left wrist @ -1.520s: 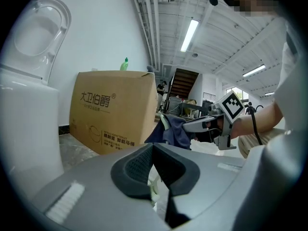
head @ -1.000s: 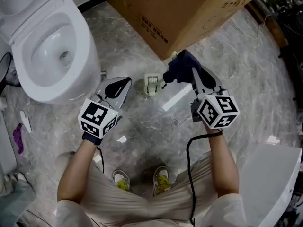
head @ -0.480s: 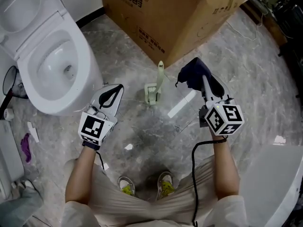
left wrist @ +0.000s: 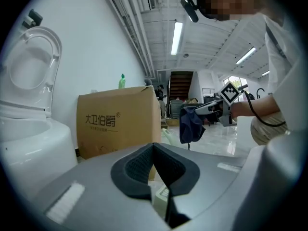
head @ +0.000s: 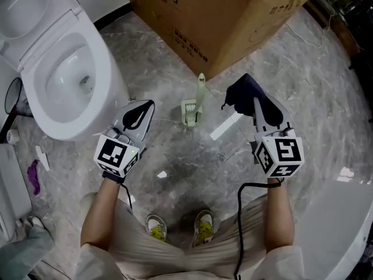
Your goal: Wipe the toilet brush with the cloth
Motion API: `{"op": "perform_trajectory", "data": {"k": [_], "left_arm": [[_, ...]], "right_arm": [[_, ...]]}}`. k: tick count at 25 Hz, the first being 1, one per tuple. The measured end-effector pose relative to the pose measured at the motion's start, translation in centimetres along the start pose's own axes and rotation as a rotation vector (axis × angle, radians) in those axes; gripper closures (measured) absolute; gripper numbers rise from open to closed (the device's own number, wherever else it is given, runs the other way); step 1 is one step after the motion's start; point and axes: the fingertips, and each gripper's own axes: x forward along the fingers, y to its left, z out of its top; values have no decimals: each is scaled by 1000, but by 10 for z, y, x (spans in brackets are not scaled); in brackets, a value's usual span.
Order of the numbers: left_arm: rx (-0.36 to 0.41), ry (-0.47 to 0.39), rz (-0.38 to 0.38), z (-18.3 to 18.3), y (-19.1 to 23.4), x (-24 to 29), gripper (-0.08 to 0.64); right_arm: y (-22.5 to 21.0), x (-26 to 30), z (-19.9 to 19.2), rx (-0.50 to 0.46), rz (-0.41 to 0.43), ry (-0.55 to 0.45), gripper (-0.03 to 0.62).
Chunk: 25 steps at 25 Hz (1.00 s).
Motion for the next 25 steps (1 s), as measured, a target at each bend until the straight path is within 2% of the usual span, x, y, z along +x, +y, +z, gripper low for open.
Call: {"op": "perform_trajectory", "data": {"k": [3, 7, 8, 10, 12, 17, 21, 25], "left_arm": [[50, -11, -14, 10, -7, 1, 561], [78, -30, -26, 44, -24, 2, 561], [88, -19, -28, 51, -29, -1, 561], [114, 55, -17, 59, -40, -7, 562], [100, 105, -6, 83, -48, -11, 563], [115, 147, -70, 192, -74, -57, 563], [21, 130, -48, 303, -80, -105, 563], [-77, 141, -50, 403, -96, -132, 563]], "right_arm": [[8, 3, -1, -6, 4, 15, 546], [18, 1, -9, -102, -3, 41, 546], [23, -3, -14, -100, 4, 59, 546], [34, -16, -22, -68, 12, 124, 547], [41, -34, -11, -27, 22, 188, 548], [59, -102, 76, 20, 104, 262, 548], [51, -163, 175, 42, 113, 285, 551], [35, -213, 285, 44, 126, 260, 552]]}}
